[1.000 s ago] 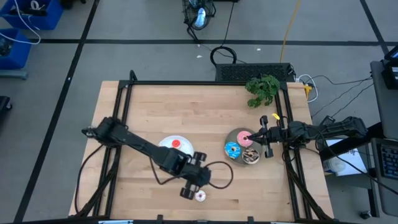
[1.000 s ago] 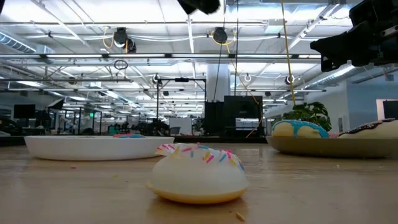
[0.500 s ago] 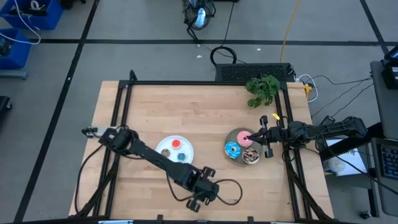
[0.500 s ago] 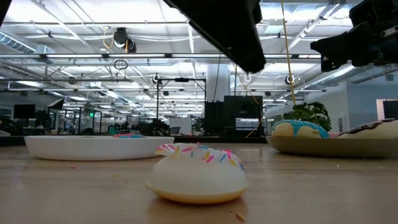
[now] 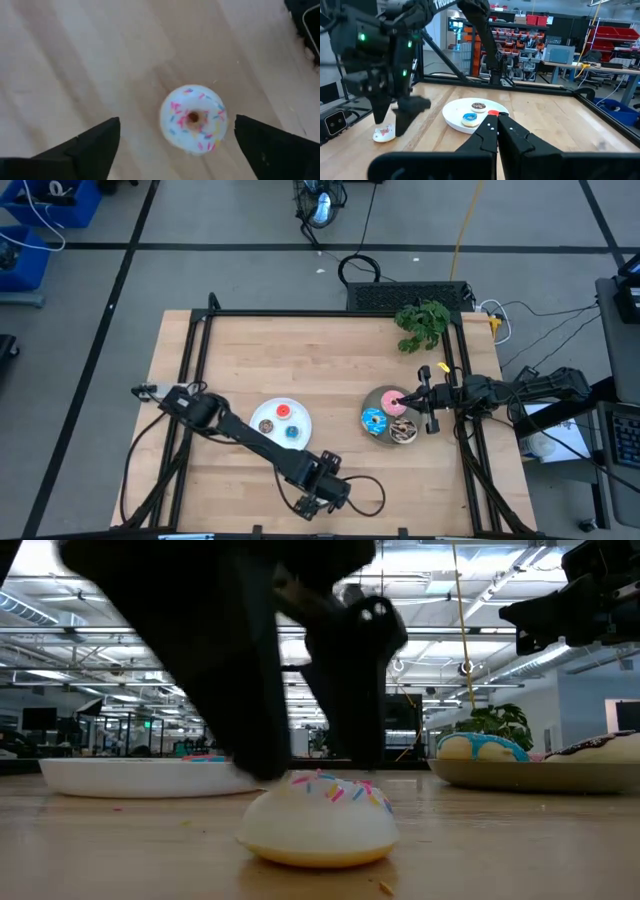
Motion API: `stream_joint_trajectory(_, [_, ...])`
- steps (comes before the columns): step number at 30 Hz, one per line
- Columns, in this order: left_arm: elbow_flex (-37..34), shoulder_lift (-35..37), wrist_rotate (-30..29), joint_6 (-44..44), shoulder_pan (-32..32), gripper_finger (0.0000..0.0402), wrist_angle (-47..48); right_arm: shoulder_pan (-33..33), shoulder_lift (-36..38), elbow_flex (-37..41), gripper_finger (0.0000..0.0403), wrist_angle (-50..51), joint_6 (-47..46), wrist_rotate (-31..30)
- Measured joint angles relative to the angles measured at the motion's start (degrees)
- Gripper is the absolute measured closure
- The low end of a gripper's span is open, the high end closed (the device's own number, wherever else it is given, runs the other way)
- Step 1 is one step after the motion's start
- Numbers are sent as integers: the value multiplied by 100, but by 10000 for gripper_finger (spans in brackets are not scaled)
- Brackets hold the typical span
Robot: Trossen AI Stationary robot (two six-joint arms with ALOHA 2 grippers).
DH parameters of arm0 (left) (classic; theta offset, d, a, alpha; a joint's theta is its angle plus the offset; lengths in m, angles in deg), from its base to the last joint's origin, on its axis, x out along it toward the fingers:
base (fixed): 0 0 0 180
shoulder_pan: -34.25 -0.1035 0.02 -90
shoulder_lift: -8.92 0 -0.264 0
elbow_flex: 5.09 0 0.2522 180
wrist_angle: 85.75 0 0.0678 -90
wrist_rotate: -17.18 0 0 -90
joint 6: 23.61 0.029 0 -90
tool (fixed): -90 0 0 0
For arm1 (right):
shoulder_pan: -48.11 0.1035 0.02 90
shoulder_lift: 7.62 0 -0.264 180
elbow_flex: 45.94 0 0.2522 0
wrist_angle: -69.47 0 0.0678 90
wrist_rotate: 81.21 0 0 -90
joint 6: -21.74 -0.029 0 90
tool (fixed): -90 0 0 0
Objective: Pick & Place donuts
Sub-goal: Put the small white donut on the white plate
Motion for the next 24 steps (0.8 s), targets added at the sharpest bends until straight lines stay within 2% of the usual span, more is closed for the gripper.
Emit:
stream_joint_trajectory(5, [-1,-220,334,18,-6,4,-16,0,-12,-1,403,-3,-1,0])
stream_joint_trajectory(12, [0,-292,444,83,-25,26,-246,0,-17,-1,403,0,0,0])
stream_joint_trajectory(17, [0,-292,480,-72,-42,63,-97,2,-17,1,403,0,0,0])
stream_joint_trajectory(24, [0,-292,486,-87,-42,144,-35,2,-17,-1,403,0,0,0])
